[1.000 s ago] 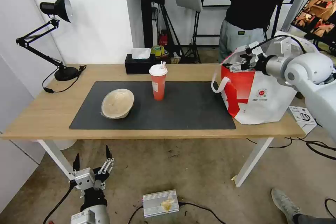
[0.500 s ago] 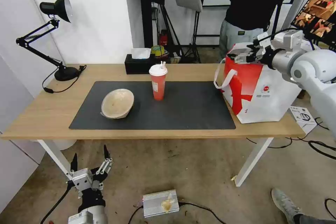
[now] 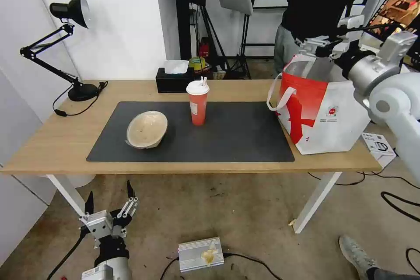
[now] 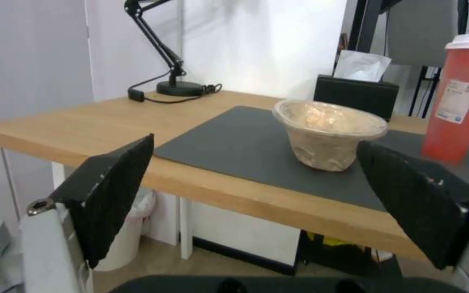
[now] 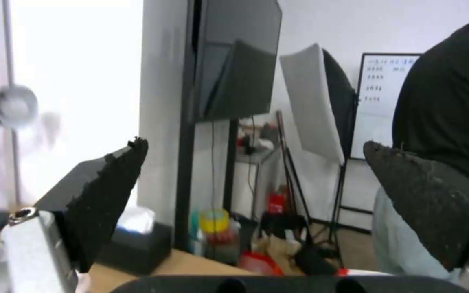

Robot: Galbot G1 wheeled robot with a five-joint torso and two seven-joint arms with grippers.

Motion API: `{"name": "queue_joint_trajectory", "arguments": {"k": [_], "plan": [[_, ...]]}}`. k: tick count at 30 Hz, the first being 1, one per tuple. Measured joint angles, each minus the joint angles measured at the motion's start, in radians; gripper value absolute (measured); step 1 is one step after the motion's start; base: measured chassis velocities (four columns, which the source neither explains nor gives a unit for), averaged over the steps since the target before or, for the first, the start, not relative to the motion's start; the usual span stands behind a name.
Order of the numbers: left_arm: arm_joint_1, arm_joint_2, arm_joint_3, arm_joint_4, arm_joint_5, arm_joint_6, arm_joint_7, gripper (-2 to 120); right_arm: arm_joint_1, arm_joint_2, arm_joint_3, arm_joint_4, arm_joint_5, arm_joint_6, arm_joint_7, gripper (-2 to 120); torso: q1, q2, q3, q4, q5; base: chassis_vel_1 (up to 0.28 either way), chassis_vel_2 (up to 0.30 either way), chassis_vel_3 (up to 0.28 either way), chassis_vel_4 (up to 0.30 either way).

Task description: Pick up the trash from the table and place it into the takeout bag.

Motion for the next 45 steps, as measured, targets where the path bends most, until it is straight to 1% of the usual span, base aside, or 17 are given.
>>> {"name": "queue_joint_trajectory", "arguments": {"k": [3,6,8,9,11,12,15,16,19,20,23,25,29,31,36,38,45], "plan": [[0.000,0.000,0.000,-0.001,0.000,0.000,0.000,100,-0.019,0.000,0.009,0.027,0.023,0.013,0.029,100,0.000,0.000,0.000,-0.0001,0.0001,0.000,0.000,0.000,0.000],[-0.003,0.000,-0.003,-0.001,-0.001,-0.004,0.001,100,-0.114,0.013,0.042,0.114,0.047,0.074,0.121,100,0.000,0.000,0.000,0.0000,0.0000,0.000,0.000,0.000,0.000],[-0.004,0.000,-0.003,-0.001,-0.001,-0.005,0.001,100,-0.132,0.017,0.047,0.127,0.043,0.087,0.136,100,0.000,0.000,0.000,0.0000,0.0000,0.000,0.000,0.000,0.000],[-0.004,0.000,-0.003,-0.001,-0.001,-0.008,0.001,100,-0.186,0.034,0.058,0.161,0.024,0.124,0.177,100,0.000,0.000,0.000,0.0001,0.0000,0.000,0.000,0.000,0.000],[-0.004,0.000,-0.003,-0.001,-0.001,-0.012,0.002,100,-0.242,0.049,0.067,0.192,-0.011,0.163,0.206,100,0.000,0.000,0.000,0.0000,0.0002,0.000,0.000,0.000,0.000],[-0.004,0.000,-0.003,-0.001,-0.001,-0.012,0.002,100,-0.242,0.049,0.067,0.192,-0.011,0.163,0.206,100,0.000,0.000,0.000,0.0000,0.0002,0.000,0.000,0.000,0.000],[-0.005,0.000,-0.003,-0.005,0.000,-0.018,0.002,100,-0.378,0.089,0.091,0.274,-0.114,0.258,0.261,100,0.000,0.000,0.000,0.0000,0.0001,0.000,0.000,0.000,0.000],[-0.005,0.000,-0.003,-0.005,0.000,-0.018,0.002,100,-0.378,0.089,0.091,0.274,-0.114,0.258,0.261,100,0.000,0.000,0.000,0.0000,0.0001,0.000,0.000,0.000,0.000],[-0.006,0.000,-0.010,-0.009,-0.002,-0.018,-0.002,100,-0.475,0.119,0.103,0.307,-0.202,0.341,0.296,100,0.000,0.000,0.000,-0.0001,0.0001,0.000,0.000,0.000,0.000],[-0.006,0.000,-0.010,-0.009,-0.002,-0.018,-0.002,100,-0.475,0.119,0.103,0.307,-0.202,0.341,0.296,100,0.000,0.000,0.000,-0.0001,0.0001,0.000,0.000,0.000,0.000],[-0.005,0.000,-0.011,-0.014,-0.004,-0.018,-0.002,100,-0.540,0.138,0.103,0.326,-0.249,0.394,0.343,100,0.000,0.000,0.000,-0.0001,0.0001,0.000,0.000,0.000,0.000],[-0.004,0.000,-0.010,-0.015,-0.004,-0.018,-0.001,100,-0.571,0.150,0.084,0.342,-0.291,0.408,0.385,100,0.000,0.000,0.000,-0.0001,0.0000,0.000,0.000,0.000,0.000],[-0.006,0.000,-0.011,-0.015,-0.004,-0.018,0.002,100,-0.598,0.165,0.060,0.353,-0.331,0.411,0.418,100,0.000,0.000,0.000,0.0000,0.0001,0.000,0.000,0.000,0.000],[-0.007,0.000,-0.011,-0.016,-0.004,-0.016,0.006,100,-0.641,0.182,0.033,0.365,-0.404,0.416,0.430,100,0.000,0.000,0.000,0.0000,0.0001,0.000,0.000,0.000,0.000],[-0.012,0.000,-0.011,-0.009,-0.004,-0.015,0.007,100,-0.694,0.195,-0.001,0.385,-0.467,0.419,0.427,100,0.000,0.000,0.000,-0.0001,0.0000,0.000,0.000,0.000,0.000],[-0.013,0.000,-0.011,-0.003,-0.004,-0.018,0.007,100,-0.729,0.204,-0.018,0.390,-0.526,0.428,0.407,100,0.000,0.000,0.000,0.0000,0.0001,0.000,0.000,0.000,0.000],[-0.017,0.000,-0.011,0.006,-0.004,-0.022,0.008,100,-0.829,0.223,-0.037,0.409,-0.626,0.435,0.402,100,0.000,0.000,0.000,0.0000,0.0000,0.000,0.000,0.000,0.000]]}}
